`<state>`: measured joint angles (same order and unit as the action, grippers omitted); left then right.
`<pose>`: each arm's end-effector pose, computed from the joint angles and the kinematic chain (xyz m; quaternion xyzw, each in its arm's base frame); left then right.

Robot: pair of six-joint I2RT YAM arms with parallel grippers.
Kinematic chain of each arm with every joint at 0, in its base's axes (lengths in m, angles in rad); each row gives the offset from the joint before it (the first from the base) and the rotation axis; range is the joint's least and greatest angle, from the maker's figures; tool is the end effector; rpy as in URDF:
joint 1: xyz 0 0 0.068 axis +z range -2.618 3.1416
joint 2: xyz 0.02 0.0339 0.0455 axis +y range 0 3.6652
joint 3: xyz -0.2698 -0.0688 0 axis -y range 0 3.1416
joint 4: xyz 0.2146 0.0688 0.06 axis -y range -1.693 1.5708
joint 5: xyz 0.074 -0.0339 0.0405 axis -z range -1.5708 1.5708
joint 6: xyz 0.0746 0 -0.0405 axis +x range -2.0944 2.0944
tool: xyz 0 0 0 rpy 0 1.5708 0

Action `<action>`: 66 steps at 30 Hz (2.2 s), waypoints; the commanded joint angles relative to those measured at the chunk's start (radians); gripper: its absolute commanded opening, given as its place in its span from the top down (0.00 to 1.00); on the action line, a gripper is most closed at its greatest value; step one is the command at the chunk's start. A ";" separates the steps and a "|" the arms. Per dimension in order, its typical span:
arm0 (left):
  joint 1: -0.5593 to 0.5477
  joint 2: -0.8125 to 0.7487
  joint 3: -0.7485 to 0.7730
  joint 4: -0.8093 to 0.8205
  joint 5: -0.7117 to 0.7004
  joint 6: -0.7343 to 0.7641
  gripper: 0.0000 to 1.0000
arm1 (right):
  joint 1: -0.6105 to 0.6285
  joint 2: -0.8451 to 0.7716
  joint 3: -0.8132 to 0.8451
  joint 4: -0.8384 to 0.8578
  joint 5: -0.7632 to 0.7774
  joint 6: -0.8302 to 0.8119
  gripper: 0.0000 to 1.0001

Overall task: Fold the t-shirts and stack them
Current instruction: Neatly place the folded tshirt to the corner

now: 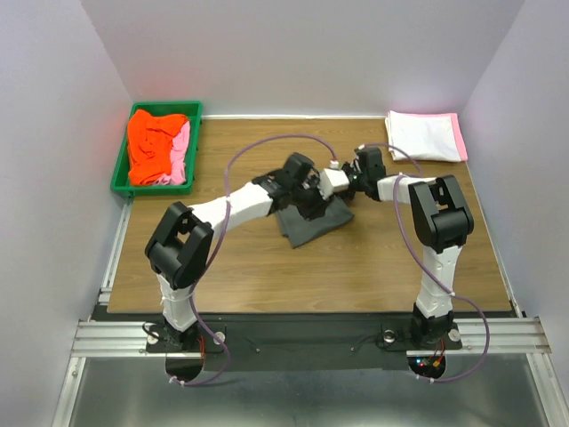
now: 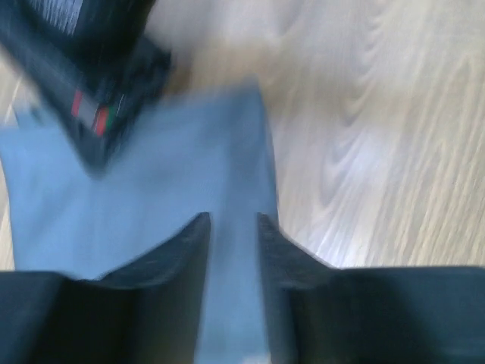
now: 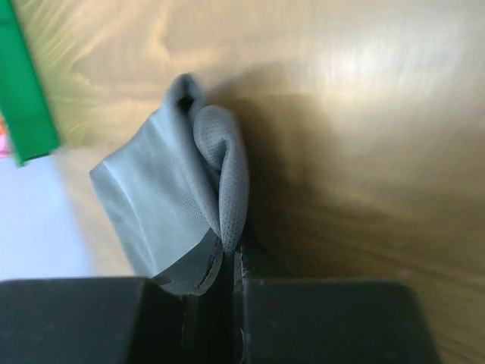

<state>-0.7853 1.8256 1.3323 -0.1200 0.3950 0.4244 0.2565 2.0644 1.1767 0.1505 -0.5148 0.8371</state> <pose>0.2783 -0.3188 0.2436 0.5693 0.6645 -0.2524 0.4131 0.4092 0.1453 0.1291 0.1544 0.8768 0.4024 0.2134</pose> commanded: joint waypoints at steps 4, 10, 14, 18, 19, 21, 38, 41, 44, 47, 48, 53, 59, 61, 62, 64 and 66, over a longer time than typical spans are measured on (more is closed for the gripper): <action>0.199 -0.104 0.134 -0.162 0.061 -0.101 0.55 | -0.060 -0.041 0.204 -0.239 0.180 -0.456 0.99; 0.268 -0.106 0.170 -0.247 0.091 -0.104 0.35 | -0.144 0.046 0.446 -0.386 0.199 -0.707 0.99; 0.276 -0.135 0.111 -0.222 0.085 -0.119 0.34 | -0.194 0.111 0.604 -0.443 0.203 -0.828 0.99; 0.282 -0.149 0.076 -0.198 0.081 -0.122 0.33 | -0.233 0.178 0.753 -0.480 0.210 -0.900 0.99; 0.281 -0.149 0.070 -0.190 0.077 -0.122 0.33 | -0.241 0.192 0.779 -0.488 0.216 -0.912 0.99; 0.285 -0.149 0.059 -0.185 0.077 -0.119 0.33 | -0.246 0.226 0.852 -0.497 0.228 -0.951 0.99; 0.311 -0.120 0.065 -0.147 0.079 -0.128 0.33 | -0.253 0.261 1.112 -0.548 0.329 -1.075 0.99; 0.311 -0.109 0.070 -0.144 0.082 -0.125 0.33 | -0.253 0.241 1.118 -0.551 0.334 -1.087 0.99; 0.311 -0.103 0.080 -0.145 0.084 -0.121 0.33 | -0.253 0.231 1.126 -0.552 0.335 -1.090 0.99; 0.311 -0.098 0.088 -0.148 0.082 -0.115 0.33 | -0.252 0.211 1.132 -0.554 0.338 -1.092 0.99; 0.311 -0.095 0.088 -0.148 0.084 -0.115 0.33 | -0.252 0.208 1.135 -0.554 0.340 -1.092 1.00; 0.311 -0.097 0.088 -0.148 0.087 -0.116 0.33 | -0.276 0.177 1.135 -0.562 0.337 -1.090 0.99; 0.313 -0.101 0.082 -0.147 0.087 -0.107 0.33 | -0.293 0.163 1.160 -0.575 0.340 -1.078 0.99; 0.311 -0.101 0.079 -0.147 0.087 -0.105 0.33 | -0.296 0.160 1.164 -0.578 0.337 -1.072 1.00; 0.311 -0.103 0.079 -0.148 0.087 -0.104 0.33 | -0.299 0.158 1.167 -0.583 0.332 -1.069 0.99; 0.313 -0.104 0.076 -0.150 0.087 -0.098 0.33 | -0.303 0.154 1.173 -0.586 0.332 -1.066 0.99; 0.313 -0.101 0.077 -0.152 0.087 -0.090 0.33 | -0.307 0.154 1.181 -0.588 0.329 -1.058 0.99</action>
<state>-0.4755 1.7363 1.3808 -0.2878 0.4633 0.3126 -0.0391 2.3039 2.2929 -0.4633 -0.1871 -0.2363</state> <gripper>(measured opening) 0.666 0.065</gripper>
